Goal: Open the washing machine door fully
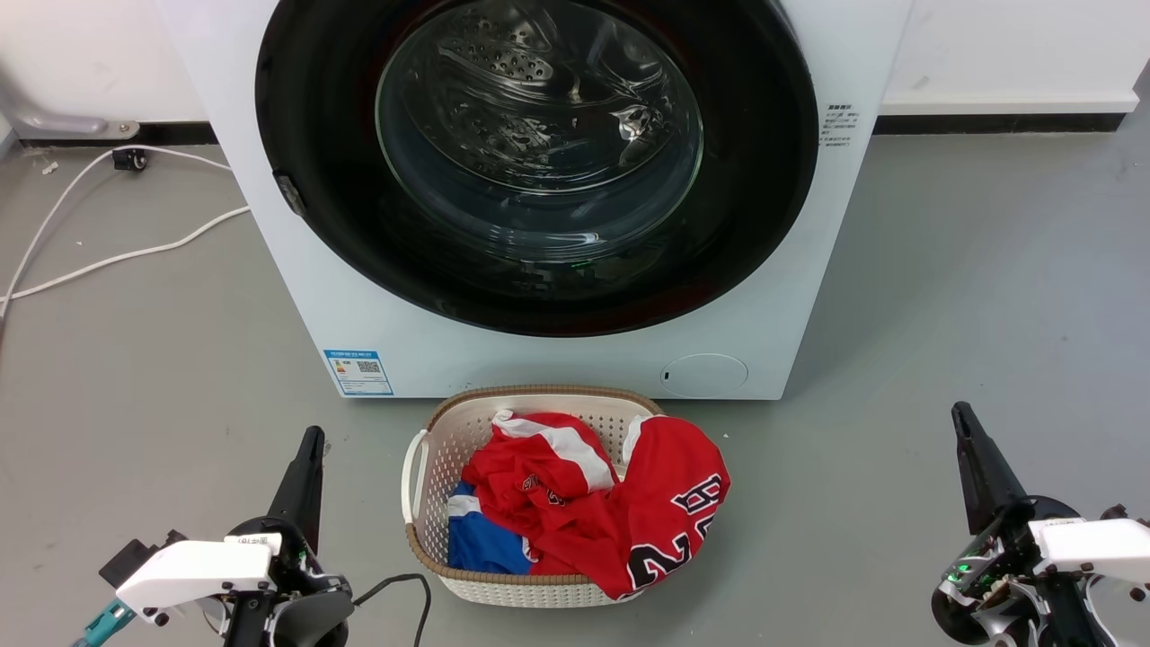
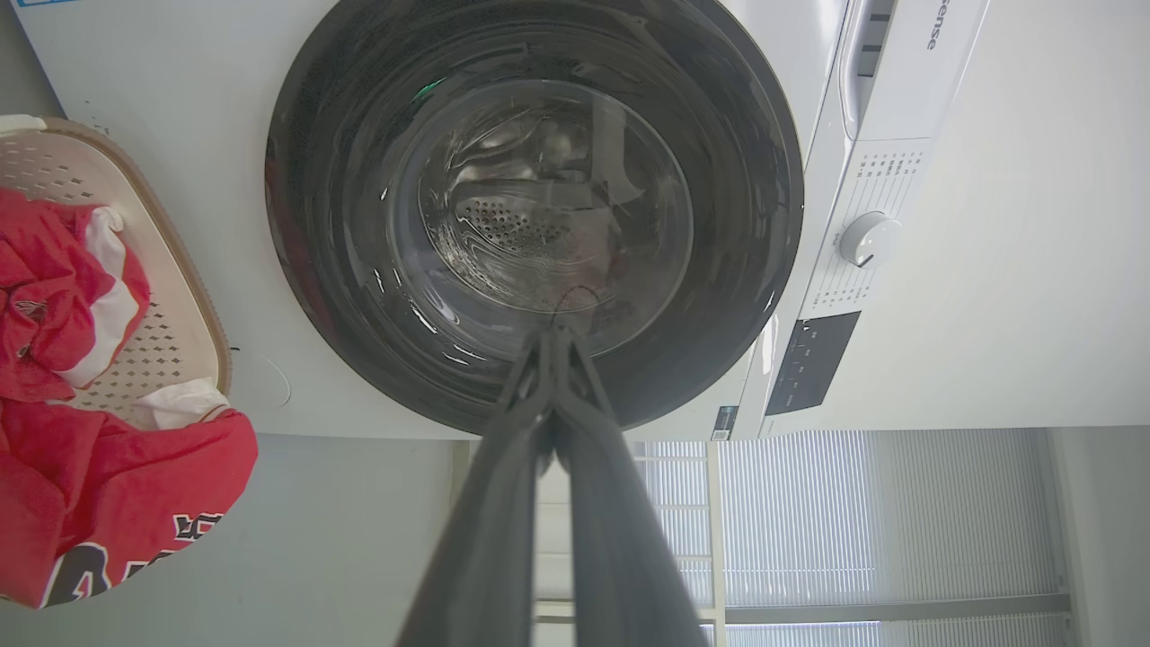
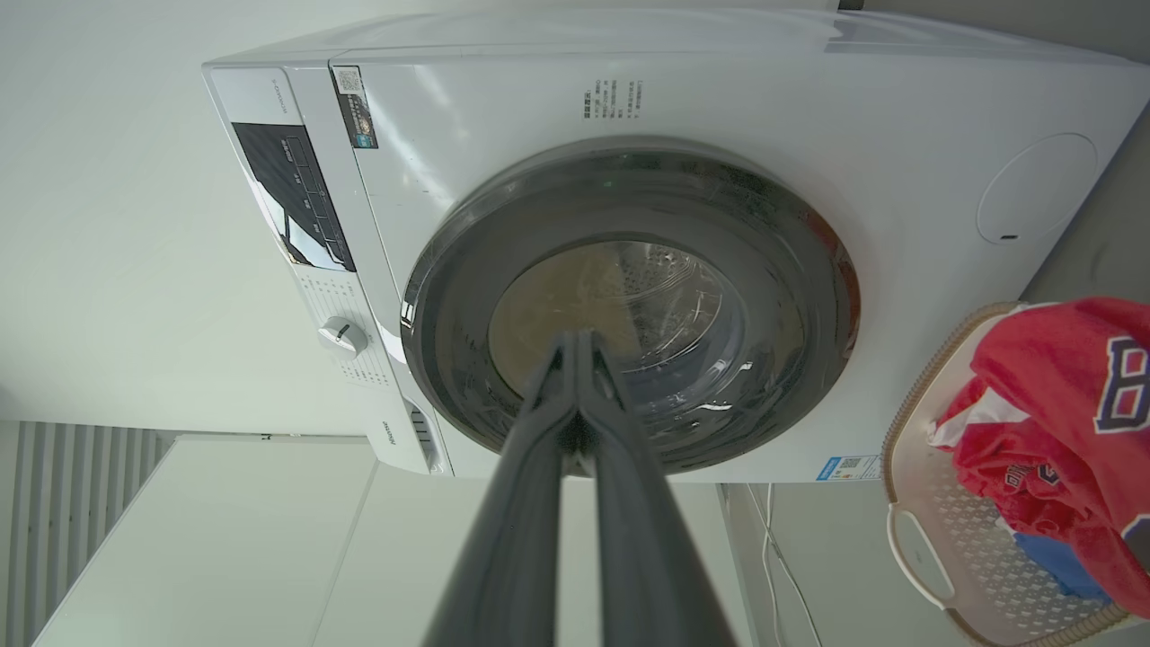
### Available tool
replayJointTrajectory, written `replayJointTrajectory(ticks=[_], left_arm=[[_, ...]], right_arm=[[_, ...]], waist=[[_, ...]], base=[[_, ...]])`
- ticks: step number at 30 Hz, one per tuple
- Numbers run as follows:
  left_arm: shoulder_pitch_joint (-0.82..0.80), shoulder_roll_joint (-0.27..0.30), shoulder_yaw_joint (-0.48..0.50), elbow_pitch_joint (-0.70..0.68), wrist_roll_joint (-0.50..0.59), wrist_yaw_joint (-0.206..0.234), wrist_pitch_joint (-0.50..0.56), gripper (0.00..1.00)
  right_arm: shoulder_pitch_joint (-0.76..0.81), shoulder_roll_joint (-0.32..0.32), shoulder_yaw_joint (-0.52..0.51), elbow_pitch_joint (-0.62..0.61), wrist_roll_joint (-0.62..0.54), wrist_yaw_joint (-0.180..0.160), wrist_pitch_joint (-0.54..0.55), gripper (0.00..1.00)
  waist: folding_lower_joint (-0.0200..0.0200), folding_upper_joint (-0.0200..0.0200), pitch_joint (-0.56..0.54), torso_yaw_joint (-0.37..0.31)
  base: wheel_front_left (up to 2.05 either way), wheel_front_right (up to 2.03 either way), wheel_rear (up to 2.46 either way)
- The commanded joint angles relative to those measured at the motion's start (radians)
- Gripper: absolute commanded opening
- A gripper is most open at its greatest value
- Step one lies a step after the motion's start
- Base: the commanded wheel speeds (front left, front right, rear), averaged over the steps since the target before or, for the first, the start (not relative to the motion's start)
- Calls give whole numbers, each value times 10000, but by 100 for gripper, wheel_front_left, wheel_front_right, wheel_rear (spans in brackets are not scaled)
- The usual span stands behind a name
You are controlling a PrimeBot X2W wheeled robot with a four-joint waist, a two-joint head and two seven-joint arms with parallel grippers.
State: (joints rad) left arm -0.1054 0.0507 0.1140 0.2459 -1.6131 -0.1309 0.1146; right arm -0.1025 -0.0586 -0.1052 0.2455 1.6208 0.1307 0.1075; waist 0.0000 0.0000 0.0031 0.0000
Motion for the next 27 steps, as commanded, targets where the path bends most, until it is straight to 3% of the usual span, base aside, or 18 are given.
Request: replayJointTrajectory(ticks=[1,22,23,27], left_arm=[[-76,-20,21,0,1,-18,25,0],[-75,-20,20,0,0,-18,24,0],[6,-2,-4,19,-2,2,-3,100],[294,-29,-58,347,-1,2,-35,100]], right_arm=[[-125,35,-15,9,-31,0,33,0],[-128,51,-38,11,-54,0,42,0],[6,17,-21,15,-12,0,28,100],[293,50,4,339,-18,-2,17,100]], waist=[[0,0,0,0],[0,0,0,0],[0,0,0,0],[0,0,1,0]], base=[[0,0,0],[0,0,0],[0,0,0],[0,0,0]])
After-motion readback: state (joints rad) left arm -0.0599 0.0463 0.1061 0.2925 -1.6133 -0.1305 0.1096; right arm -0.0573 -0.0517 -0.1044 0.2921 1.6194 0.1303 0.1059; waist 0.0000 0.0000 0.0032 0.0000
